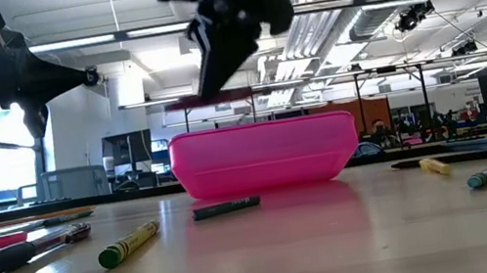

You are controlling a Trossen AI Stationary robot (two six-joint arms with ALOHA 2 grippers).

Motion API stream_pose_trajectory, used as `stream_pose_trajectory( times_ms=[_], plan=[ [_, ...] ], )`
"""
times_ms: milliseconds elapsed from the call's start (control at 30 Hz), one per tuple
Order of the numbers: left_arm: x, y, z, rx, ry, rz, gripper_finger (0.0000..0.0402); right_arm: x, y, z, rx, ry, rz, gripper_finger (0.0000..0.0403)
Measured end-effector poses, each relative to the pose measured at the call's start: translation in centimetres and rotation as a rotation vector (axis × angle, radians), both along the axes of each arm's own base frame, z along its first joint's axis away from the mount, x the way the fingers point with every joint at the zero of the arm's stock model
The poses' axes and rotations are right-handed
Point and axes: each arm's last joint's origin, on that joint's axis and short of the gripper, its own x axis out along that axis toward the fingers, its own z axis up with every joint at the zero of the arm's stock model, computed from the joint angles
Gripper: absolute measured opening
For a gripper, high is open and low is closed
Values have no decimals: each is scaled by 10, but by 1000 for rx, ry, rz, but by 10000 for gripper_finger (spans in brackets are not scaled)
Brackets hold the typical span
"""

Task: Pick & place school supplies into a supply box
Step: Put the purple scissors into the pink supply box

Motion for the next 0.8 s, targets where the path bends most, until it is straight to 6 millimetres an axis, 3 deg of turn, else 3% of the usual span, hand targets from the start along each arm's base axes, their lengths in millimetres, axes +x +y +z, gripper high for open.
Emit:
stream_pose_trajectory(
  times_ms=[167, 433, 600, 800],
  plan=[
    [0, 0, 0, 0, 0, 6, 33, -3, -20, -19, -17, 35, -22, 3],
    [0, 0, 0, 0, -3, 15, 33, -1, -42, -30, 63, 1, 15, 1],
    [0, 0, 0, 0, -3, 17, 33, -3, -44, -41, 208, -5, 85, 2],
    [0, 0, 0, 0, -3, 17, 33, -4, -41, -51, 264, -29, 162, 1]
  ],
)
